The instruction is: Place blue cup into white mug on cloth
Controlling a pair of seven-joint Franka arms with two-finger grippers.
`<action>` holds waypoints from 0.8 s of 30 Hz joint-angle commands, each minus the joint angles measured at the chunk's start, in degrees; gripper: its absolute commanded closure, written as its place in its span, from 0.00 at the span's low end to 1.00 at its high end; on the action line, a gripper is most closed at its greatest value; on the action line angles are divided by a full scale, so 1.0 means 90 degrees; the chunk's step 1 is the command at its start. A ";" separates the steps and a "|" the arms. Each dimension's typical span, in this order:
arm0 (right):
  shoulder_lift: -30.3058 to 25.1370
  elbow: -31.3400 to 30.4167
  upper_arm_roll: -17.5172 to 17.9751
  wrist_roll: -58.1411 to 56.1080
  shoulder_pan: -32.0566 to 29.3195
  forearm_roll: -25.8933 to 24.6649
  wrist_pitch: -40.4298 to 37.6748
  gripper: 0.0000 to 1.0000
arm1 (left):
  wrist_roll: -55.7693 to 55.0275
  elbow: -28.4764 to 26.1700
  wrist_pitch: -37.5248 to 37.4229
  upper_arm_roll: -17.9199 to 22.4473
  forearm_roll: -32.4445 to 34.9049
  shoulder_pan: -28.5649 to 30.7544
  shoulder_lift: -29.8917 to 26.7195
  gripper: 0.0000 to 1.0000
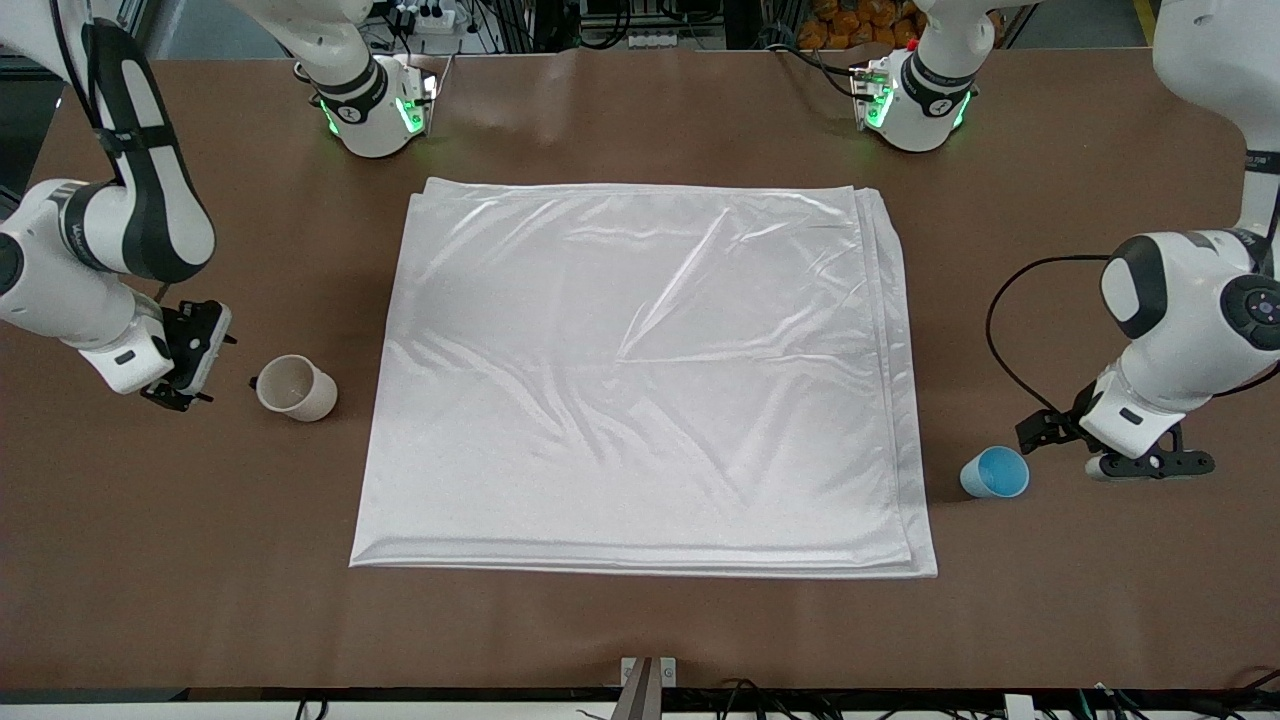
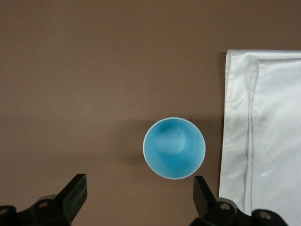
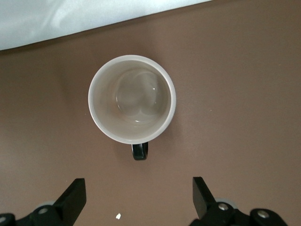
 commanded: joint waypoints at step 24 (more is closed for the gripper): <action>0.0660 -0.0527 0.0054 -0.0521 -0.0174 -0.0286 0.1472 0.00 | 0.0290 0.0837 0.0343 -0.0056 -0.0135 0.0055 0.1304 0.00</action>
